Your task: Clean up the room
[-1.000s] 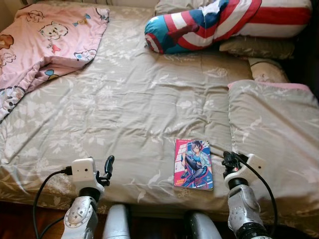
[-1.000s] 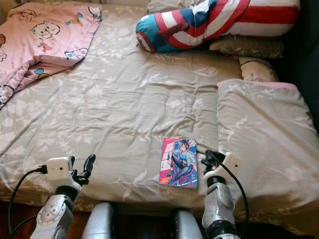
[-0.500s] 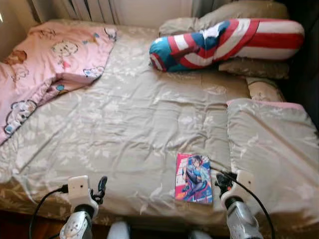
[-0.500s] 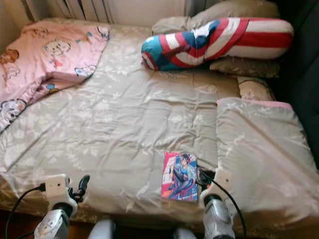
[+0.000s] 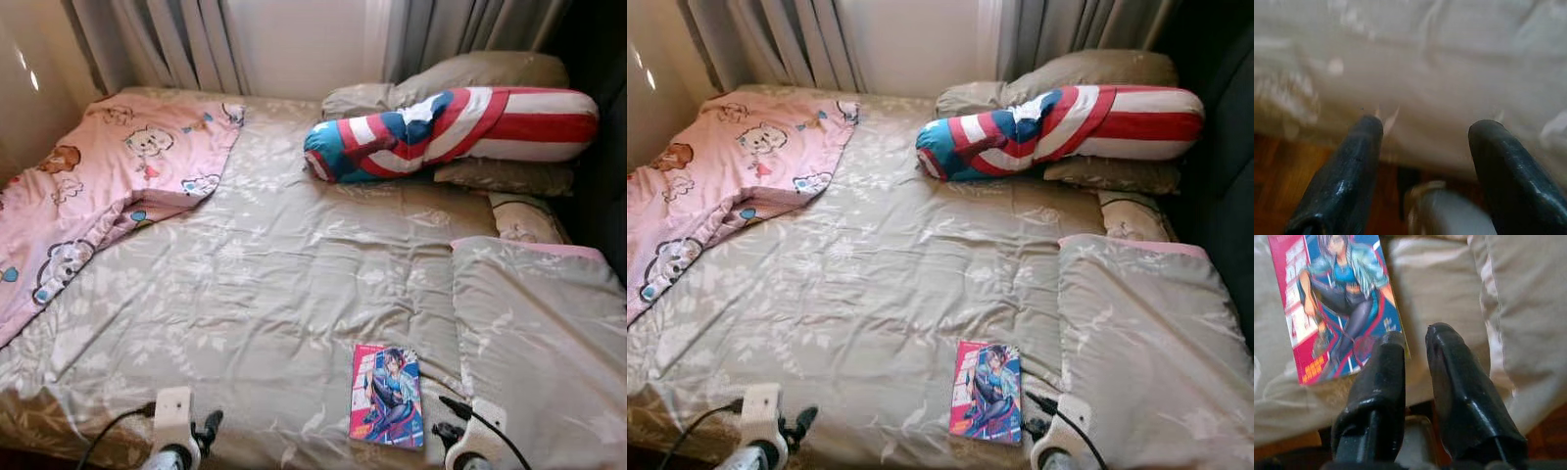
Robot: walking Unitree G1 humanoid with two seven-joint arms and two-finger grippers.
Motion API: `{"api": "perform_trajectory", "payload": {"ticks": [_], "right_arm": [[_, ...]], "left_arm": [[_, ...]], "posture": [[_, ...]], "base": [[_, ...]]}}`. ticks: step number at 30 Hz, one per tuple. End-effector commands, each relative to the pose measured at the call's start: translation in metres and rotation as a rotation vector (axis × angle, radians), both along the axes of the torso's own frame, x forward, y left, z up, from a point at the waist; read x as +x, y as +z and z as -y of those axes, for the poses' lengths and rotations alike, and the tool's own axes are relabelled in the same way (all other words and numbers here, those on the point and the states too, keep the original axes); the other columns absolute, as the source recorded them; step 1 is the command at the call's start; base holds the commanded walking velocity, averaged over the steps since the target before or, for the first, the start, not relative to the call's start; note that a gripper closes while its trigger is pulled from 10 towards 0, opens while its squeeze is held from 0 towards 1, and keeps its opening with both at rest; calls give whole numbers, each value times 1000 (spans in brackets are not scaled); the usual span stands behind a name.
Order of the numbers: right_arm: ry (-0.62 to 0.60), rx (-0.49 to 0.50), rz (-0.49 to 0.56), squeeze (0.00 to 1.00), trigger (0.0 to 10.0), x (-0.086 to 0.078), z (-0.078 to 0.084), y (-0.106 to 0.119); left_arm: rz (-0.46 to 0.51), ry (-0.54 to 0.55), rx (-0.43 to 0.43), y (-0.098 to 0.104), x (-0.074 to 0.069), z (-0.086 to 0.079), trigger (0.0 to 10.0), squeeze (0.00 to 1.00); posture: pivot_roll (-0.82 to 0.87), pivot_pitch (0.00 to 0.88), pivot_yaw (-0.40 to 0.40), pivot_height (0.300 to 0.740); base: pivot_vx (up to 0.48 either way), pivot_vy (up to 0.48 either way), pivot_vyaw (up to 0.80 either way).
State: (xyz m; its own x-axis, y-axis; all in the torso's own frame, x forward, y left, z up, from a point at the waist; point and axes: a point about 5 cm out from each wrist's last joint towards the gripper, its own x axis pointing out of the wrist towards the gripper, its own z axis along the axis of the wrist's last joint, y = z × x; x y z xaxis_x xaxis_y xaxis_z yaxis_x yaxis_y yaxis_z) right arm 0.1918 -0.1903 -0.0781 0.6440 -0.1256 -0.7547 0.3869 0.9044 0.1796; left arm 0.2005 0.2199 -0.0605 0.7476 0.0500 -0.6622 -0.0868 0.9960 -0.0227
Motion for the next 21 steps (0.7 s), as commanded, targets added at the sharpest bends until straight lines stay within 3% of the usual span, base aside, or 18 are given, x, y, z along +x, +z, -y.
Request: {"api": "perform_trajectory", "payload": {"ticks": [1, 13, 19, 21], "right_arm": [[11, -4, -39, 0, 10000, -7, -1, -4], [82, -2, -55, 0, 10000, -8, -8, -6], [108, 3, -63, 0, 10000, -7, -12, -6], [111, 8, -64, 0, 10000, -8, -13, -6]], "left_arm": [[-71, 1, 15, -9, -13, -3, 10000, 0], [-150, 52, 16, -20, -31, -7, 10000, 0], [-196, 75, 23, -25, -45, -12, 10000, 0], [-207, 80, 25, -26, -48, -14, 10000, 0]], "posture": [[100, 30, -10, 740], [105, 59, -16, 740], [103, 78, -19, 740], [104, 83, -21, 740]], "base": [[0, 0, 0], [0, 0, 0], [0, 0, 761], [0, 0, 0]]}}
